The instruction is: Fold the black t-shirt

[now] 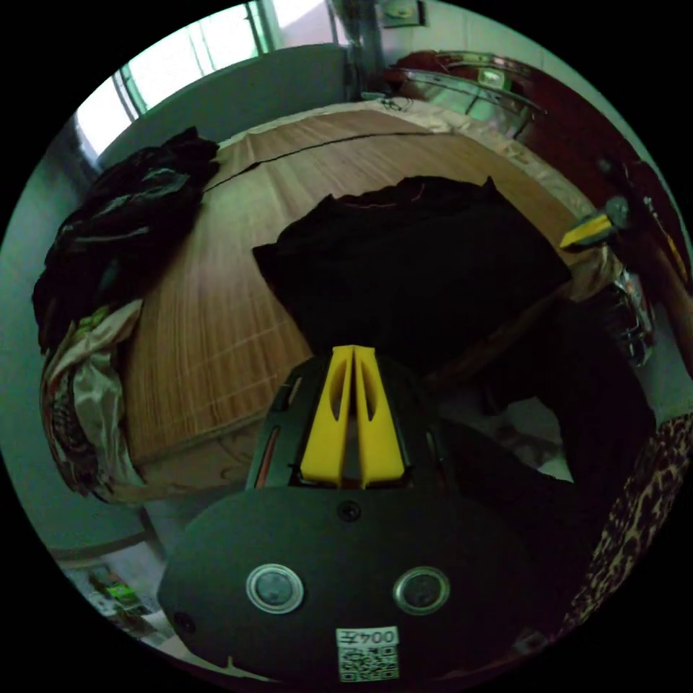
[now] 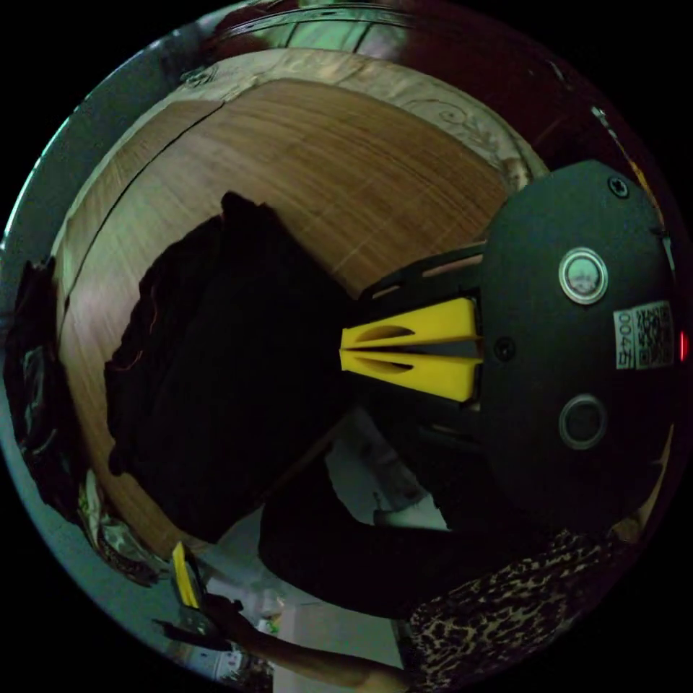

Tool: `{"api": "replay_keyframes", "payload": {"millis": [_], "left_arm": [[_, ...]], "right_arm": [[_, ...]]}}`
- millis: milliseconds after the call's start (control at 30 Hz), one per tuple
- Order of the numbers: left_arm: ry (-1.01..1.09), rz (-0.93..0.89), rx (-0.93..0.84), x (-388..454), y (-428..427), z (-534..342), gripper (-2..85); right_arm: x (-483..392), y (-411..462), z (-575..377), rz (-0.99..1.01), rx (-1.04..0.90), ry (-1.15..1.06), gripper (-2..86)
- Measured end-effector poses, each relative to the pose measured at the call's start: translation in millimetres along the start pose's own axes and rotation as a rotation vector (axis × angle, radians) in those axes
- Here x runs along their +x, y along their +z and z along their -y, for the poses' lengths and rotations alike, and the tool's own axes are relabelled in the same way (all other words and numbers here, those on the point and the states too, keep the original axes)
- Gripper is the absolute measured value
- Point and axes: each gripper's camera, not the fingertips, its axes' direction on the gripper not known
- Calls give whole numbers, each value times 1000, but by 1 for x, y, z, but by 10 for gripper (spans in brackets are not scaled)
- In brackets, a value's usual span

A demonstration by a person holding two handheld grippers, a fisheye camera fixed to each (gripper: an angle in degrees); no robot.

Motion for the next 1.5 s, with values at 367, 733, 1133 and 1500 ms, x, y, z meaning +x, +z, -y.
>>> {"api": "replay_keyframes", "payload": {"millis": [367, 733, 1133, 1500], "left_arm": [[-25, -67, -73, 14, 39, 25, 6], [-54, -98, -72, 10, 46, 42, 8], [-72, -120, -65, 12, 51, 61, 7], [-82, -116, -72, 19, 56, 82, 6]], "right_arm": [[30, -50, 44, 6, 87, 68, -3], [95, -85, 136, 67, 74, 140, 57], [139, -113, 195, 199, 102, 398, 4], [171, -133, 258, 249, 45, 374, 42]]}}
